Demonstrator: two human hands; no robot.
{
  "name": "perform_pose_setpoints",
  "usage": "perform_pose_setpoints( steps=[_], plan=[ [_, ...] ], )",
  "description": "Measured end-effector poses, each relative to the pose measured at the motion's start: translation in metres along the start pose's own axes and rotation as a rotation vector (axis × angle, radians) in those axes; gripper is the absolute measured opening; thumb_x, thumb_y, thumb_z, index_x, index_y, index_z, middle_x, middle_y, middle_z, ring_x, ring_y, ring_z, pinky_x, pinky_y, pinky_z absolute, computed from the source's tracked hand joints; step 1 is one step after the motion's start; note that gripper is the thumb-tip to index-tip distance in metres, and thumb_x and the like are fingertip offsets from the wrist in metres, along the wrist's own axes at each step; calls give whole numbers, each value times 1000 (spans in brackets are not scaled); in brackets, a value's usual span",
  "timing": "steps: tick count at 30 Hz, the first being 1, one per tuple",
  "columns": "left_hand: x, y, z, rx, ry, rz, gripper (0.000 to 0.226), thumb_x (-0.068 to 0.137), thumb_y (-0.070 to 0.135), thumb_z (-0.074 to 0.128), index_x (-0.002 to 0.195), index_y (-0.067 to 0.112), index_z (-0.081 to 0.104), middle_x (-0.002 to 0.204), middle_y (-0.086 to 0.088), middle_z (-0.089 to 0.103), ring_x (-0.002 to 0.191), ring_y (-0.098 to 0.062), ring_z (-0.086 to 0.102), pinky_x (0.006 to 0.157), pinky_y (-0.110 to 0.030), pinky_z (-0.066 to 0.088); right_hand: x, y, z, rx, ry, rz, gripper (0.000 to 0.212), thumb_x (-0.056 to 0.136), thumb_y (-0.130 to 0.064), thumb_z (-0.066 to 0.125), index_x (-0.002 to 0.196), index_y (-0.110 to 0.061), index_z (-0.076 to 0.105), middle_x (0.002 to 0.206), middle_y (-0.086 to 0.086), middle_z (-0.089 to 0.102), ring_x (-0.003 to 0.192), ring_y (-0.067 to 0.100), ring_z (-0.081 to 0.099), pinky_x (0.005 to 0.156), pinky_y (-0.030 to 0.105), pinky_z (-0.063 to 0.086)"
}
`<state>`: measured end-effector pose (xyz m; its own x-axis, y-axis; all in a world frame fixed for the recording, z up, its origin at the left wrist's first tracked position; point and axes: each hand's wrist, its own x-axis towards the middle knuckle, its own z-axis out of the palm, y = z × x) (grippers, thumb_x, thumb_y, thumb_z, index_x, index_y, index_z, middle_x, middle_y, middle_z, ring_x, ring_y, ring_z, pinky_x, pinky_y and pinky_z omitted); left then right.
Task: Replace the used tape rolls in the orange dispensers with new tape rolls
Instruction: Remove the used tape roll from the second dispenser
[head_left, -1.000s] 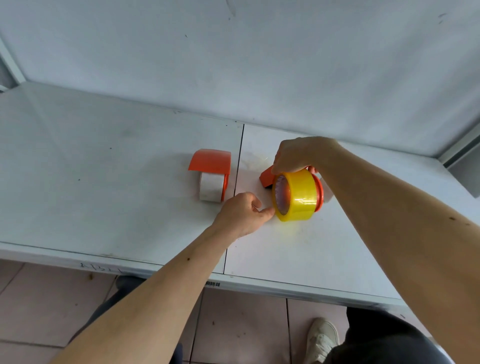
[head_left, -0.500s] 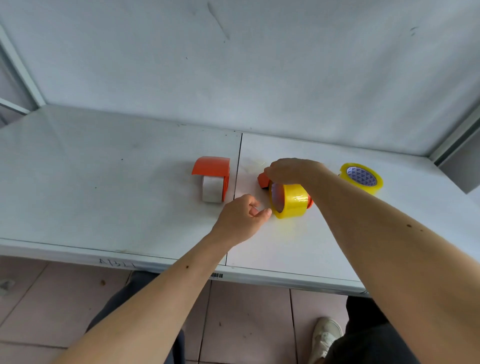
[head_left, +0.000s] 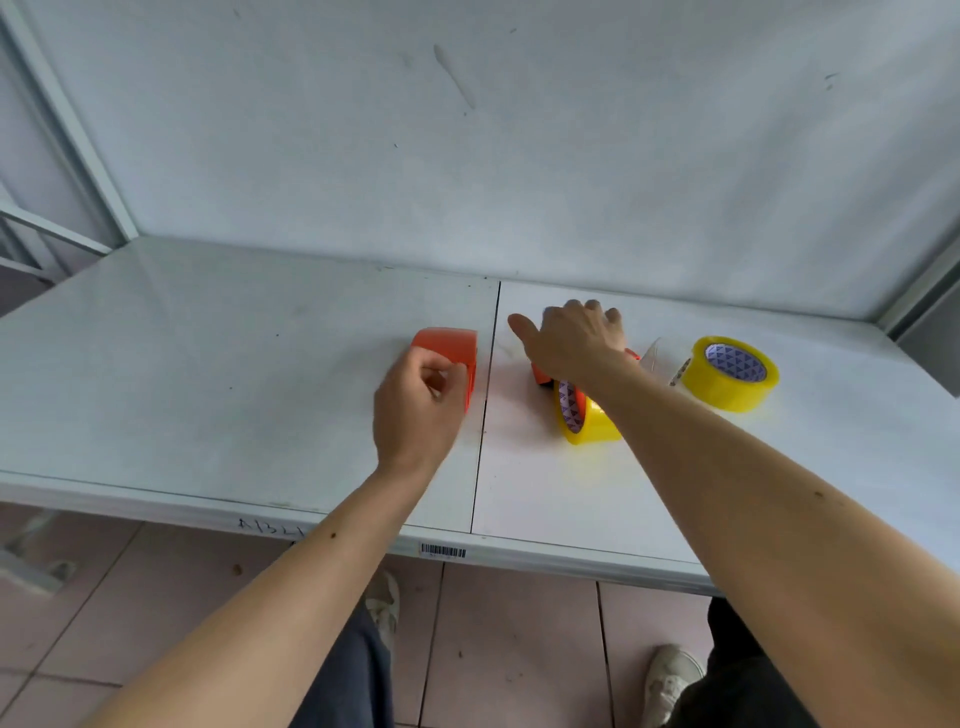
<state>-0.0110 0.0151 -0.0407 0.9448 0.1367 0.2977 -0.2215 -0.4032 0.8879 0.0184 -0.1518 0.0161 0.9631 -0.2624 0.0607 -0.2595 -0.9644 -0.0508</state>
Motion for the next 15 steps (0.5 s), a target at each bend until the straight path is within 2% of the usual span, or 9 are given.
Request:
perform_pose_setpoints(
  steps=[2, 4, 5, 6, 8, 10, 12, 13, 15],
  plan=[
    [16, -6, -4, -29, 140, -53, 22, 84, 30, 64, 94, 13, 56, 93, -5, 64, 89, -29, 62, 82, -42, 50, -5, -21, 4, 233, 58, -5, 50, 98, -44, 31, 100, -7, 64, 109, 17, 63, 108, 35, 54, 83, 39, 39],
    [34, -10, -6, -20, 128, -198, 36, 88, 35, 59, 113, 11, 51, 116, -10, 56, 111, -32, 53, 93, -42, 45, -7, -42, 12, 583, -57, 74, 41, 97, -38, 37, 83, -7, 60, 90, 16, 60, 93, 34, 59, 72, 33, 39],
    [42, -11, -5, -13, 67, -293, 44, 90, 39, 56, 125, 13, 47, 129, -11, 51, 120, -32, 48, 96, -40, 42, -9, -51, 16, 755, -142, 137, 41, 97, -38, 38, 81, -6, 57, 85, 14, 57, 87, 32, 58, 73, 31, 42],
    [49, -13, -5, -21, -11, -376, 52, 93, 44, 51, 136, 18, 41, 140, -11, 45, 126, -31, 45, 97, -38, 39, -12, -58, 20, 901, -222, 208, 42, 98, -41, 39, 87, -4, 57, 84, 13, 56, 85, 31, 57, 78, 33, 48],
    [59, -19, 0, -100, -151, -469, 59, 95, 53, 44, 147, 28, 31, 152, -6, 38, 132, -29, 44, 101, -34, 37, -15, -63, 30, 1073, -328, 329, 51, 99, -46, 37, 111, -1, 56, 83, 13, 54, 87, 29, 56, 94, 44, 52],
    [62, -21, 4, -192, -256, -510, 66, 89, 65, 41, 147, 34, 33, 152, 0, 40, 132, -26, 47, 108, -41, 38, -16, -64, 38, 1150, -376, 379, 56, 100, -48, 33, 125, -2, 53, 94, 13, 54, 92, 29, 52, 101, 47, 48],
    [64, -31, 13, -242, -317, -534, 80, 71, 77, 42, 140, 37, 41, 148, 1, 48, 128, -25, 52, 105, -49, 43, -15, -62, 45, 1227, -386, 399, 56, 100, -49, 34, 131, -6, 52, 103, 10, 54, 96, 26, 51, 104, 47, 45],
    [63, -35, 18, -264, -327, -535, 78, 69, 76, 45, 138, 39, 42, 146, 2, 50, 126, -24, 53, 105, -49, 44, -15, -61, 48, 1282, -392, 411, 55, 100, -49, 36, 132, -9, 53, 99, 6, 55, 94, 23, 52, 105, 46, 45],
    [57, -31, 21, -310, -305, -521, 58, 83, 60, 50, 138, 42, 41, 143, 5, 51, 125, -22, 54, 105, -49, 44, -14, -57, 51, 1368, -404, 417, 50, 99, -48, 41, 130, -11, 53, 87, -2, 52, 82, 15, 52, 106, 42, 44]
  ],
)
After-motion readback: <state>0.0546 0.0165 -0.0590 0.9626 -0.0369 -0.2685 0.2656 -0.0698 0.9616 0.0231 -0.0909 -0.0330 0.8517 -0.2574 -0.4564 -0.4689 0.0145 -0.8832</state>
